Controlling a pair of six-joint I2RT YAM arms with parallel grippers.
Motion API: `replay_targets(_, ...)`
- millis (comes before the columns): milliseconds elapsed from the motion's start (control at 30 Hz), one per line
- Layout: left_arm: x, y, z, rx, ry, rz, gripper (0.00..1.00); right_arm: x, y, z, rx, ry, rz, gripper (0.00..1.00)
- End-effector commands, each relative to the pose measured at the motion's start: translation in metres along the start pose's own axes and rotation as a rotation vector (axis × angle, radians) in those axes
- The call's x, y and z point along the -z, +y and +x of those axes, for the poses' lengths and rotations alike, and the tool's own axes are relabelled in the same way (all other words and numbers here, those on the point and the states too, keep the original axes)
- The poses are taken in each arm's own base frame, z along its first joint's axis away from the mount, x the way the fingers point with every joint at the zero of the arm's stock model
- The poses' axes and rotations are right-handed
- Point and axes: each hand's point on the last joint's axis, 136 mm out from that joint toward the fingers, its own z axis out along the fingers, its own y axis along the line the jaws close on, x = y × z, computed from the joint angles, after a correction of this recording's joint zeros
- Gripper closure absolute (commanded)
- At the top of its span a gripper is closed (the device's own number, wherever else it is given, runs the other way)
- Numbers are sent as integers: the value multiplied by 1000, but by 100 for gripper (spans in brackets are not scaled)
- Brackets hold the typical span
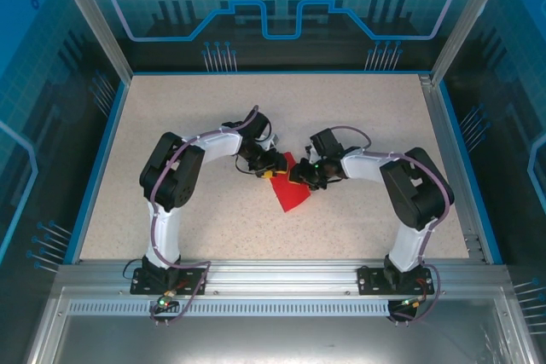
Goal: Fold a paper plane with a square sheet of paper (pick it up from the middle)
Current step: Third fold the triangle at the center of the table.
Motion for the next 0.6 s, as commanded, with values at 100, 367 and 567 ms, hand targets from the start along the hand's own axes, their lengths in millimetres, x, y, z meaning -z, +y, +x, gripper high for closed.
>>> replay_targets(100, 25, -19, -9, 17, -50, 37, 53, 9, 0, 5, -26, -14, -26, 70)
replay_targets(367, 42, -27, 0, 54, -87, 66, 53, 0, 0, 13, -125, -40, -25, 81)
replay_targets(567, 45, -21, 8, 128, -113, 68, 54, 0, 3, 15, -221, -95, 4, 83)
